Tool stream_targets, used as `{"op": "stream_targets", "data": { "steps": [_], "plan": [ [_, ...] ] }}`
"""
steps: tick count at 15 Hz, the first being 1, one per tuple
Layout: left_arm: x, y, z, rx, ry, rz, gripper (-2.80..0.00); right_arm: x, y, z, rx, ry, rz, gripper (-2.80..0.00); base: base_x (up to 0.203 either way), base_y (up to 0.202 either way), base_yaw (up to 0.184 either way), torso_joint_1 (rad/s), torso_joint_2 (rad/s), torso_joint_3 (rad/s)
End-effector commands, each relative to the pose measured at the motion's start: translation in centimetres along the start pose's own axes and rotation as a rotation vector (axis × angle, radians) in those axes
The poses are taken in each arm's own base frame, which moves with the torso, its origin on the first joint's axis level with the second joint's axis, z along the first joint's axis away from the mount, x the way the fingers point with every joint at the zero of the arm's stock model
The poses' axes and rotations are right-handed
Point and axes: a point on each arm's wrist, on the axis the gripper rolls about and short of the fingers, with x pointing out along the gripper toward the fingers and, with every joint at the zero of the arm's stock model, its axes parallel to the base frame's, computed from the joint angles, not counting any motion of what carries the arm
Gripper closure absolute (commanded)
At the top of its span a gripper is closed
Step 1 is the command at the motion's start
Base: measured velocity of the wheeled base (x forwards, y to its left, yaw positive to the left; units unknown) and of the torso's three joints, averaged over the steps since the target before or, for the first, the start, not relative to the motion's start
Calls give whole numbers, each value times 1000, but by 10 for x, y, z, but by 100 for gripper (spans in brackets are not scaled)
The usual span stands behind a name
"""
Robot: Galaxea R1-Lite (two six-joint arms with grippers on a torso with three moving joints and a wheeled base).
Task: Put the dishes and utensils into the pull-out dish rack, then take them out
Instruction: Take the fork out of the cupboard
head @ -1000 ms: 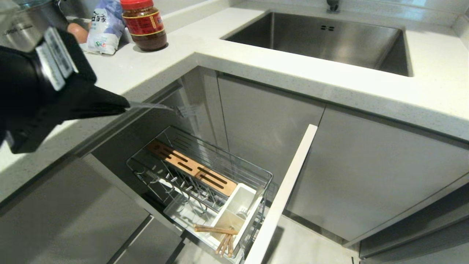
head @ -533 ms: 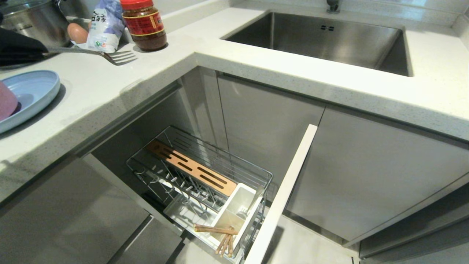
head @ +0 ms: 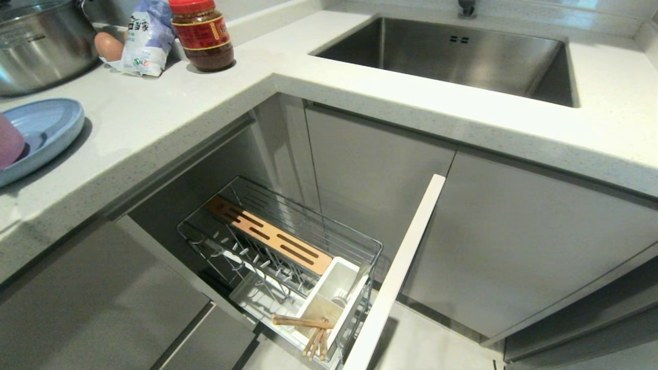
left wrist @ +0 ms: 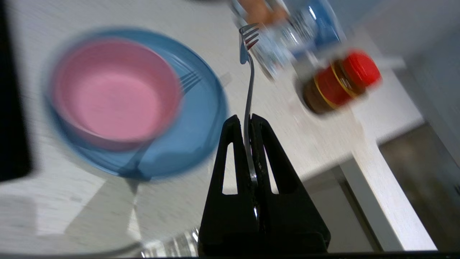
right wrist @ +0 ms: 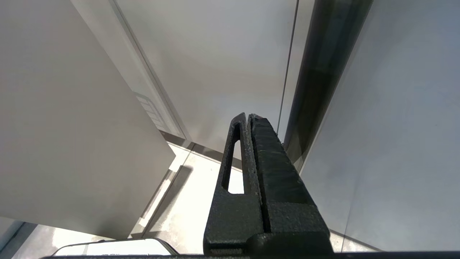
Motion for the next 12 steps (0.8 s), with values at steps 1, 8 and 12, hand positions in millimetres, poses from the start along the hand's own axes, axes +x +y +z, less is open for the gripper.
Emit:
{"op": "stream_targets", "data": {
  "steps": [1,8,12],
  "plan": [
    [-15,24,21,-50,-120,97,0,0,0,0,1,-5,1,0,0,0,0,0,0,0],
    [-26,58,12,-13,-240,321,0,0,0,0,1,-5,0,0,0,0,0,0,0,0],
    [-6,73,-21,30,-186,350,0,0,0,0,1,-5,0,0,0,0,0,0,0,0]
  ]
}}
